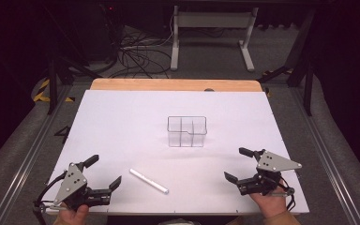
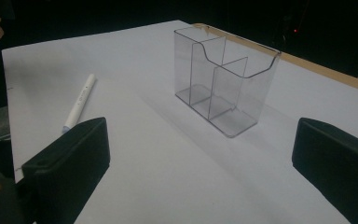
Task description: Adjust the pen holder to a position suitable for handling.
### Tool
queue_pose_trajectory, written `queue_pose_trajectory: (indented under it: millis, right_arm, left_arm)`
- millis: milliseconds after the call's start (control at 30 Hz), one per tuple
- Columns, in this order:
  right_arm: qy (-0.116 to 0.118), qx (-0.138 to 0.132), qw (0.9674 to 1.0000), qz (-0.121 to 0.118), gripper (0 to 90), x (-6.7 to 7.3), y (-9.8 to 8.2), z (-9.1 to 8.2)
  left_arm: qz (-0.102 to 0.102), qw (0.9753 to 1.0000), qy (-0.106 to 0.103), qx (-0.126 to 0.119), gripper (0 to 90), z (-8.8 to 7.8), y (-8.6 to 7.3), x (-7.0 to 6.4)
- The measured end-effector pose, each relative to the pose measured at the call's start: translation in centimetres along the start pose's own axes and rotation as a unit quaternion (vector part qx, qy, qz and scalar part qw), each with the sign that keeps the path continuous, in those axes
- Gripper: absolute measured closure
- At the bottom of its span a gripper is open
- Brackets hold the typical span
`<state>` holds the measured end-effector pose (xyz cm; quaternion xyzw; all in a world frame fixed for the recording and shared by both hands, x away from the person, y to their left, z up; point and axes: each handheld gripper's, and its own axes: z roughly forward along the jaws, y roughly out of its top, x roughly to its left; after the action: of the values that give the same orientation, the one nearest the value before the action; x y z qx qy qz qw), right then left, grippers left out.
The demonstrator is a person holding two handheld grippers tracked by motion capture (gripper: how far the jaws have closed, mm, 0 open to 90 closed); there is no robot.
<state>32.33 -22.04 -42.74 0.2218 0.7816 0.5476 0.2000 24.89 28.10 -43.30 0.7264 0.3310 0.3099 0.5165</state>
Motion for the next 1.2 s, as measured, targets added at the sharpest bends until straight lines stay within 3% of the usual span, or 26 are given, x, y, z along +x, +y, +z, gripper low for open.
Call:
queue_pose_trajectory:
  millis: [567,1200]
  right_arm:
    - [0.040,0.016,0.9989,-0.018,4.0,1.3,2.4,2.9]
    - [0.079,0.007,0.9959,-0.044,2.4,3.1,4.9,6.0]
  left_arm:
    - [-0.006,1.0000,-0.002,0.002,3.5,0.1,-0.1,0.0]
    - [-0.005,1.0000,-0.004,0.007,3.5,0.1,-0.1,0.1]
